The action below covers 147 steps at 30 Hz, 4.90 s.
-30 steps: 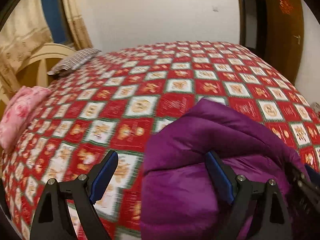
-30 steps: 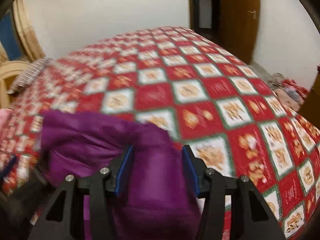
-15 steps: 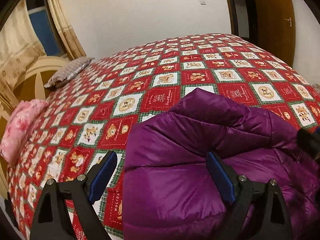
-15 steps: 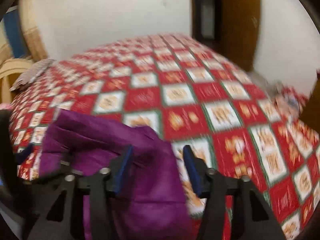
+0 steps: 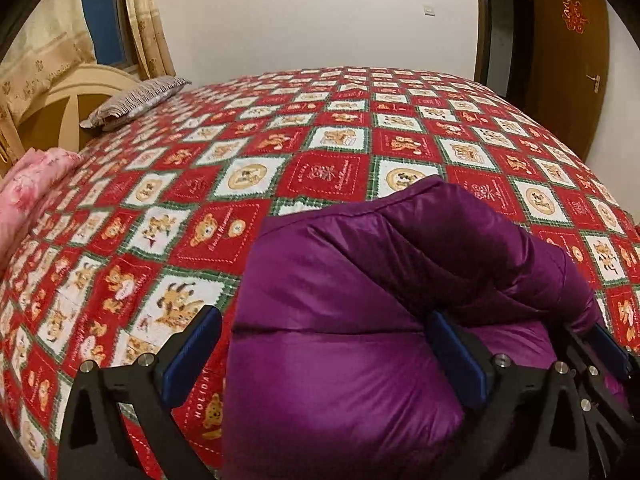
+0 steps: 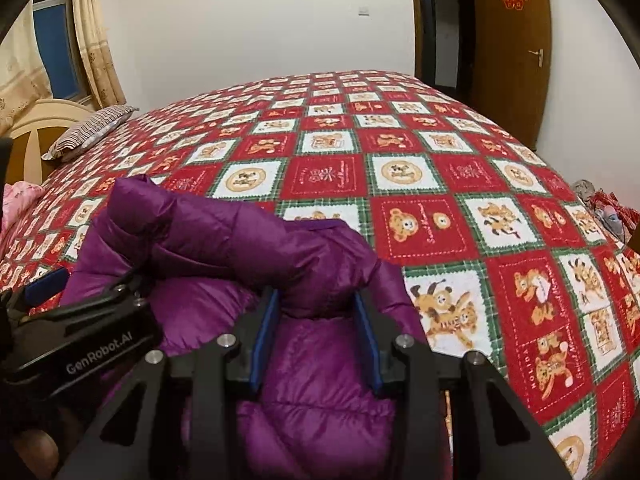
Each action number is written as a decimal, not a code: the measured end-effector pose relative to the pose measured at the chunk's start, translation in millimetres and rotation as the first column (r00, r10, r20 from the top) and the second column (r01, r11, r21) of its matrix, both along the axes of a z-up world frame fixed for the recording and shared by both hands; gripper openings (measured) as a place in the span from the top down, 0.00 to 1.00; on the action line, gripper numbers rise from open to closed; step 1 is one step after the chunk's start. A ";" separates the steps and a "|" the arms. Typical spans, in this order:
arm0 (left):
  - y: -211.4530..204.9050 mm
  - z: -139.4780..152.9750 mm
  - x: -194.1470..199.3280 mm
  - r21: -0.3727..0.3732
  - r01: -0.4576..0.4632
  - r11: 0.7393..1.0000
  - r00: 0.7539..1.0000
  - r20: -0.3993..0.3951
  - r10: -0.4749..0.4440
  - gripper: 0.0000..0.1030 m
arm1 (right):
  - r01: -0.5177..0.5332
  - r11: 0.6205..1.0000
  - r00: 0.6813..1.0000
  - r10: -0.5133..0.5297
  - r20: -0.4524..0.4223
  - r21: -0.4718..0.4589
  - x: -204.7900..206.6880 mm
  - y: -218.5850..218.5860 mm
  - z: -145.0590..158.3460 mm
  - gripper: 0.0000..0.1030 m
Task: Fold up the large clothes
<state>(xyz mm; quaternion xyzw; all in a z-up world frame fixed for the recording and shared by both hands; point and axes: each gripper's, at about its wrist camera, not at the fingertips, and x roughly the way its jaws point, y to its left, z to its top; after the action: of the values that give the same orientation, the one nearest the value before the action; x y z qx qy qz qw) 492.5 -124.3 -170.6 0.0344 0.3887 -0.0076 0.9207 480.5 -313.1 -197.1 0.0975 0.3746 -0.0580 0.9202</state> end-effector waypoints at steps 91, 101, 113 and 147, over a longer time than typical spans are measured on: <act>51.4 -20.7 -65.8 -0.230 0.253 0.940 0.961 -0.048 -0.271 0.16 | -0.105 0.940 0.992 0.121 -0.029 0.326 -45.9 -47.6 -33.0 0.35; 42.3 42.5 -111.5 -0.067 0.315 0.947 0.947 0.093 -0.308 0.75 | -0.177 0.885 0.984 0.170 0.056 0.431 -61.8 -26.3 -11.7 0.79; 164.7 118.0 -156.7 -0.004 0.123 0.992 0.967 0.224 -0.119 0.76 | -0.438 0.802 0.899 0.381 0.218 0.407 -56.4 87.7 64.6 0.80; 271.4 15.4 -156.3 -0.012 -0.108 0.994 0.993 0.050 0.108 0.60 | -0.554 0.751 0.811 0.584 0.029 0.359 -2.1 215.0 -5.8 0.79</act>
<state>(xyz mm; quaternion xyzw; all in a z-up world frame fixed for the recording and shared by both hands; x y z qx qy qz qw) 336.2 147.0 -155.2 0.0091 0.3665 0.0412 0.9295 478.4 -98.1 -202.9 0.1384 0.4293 0.2883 0.8446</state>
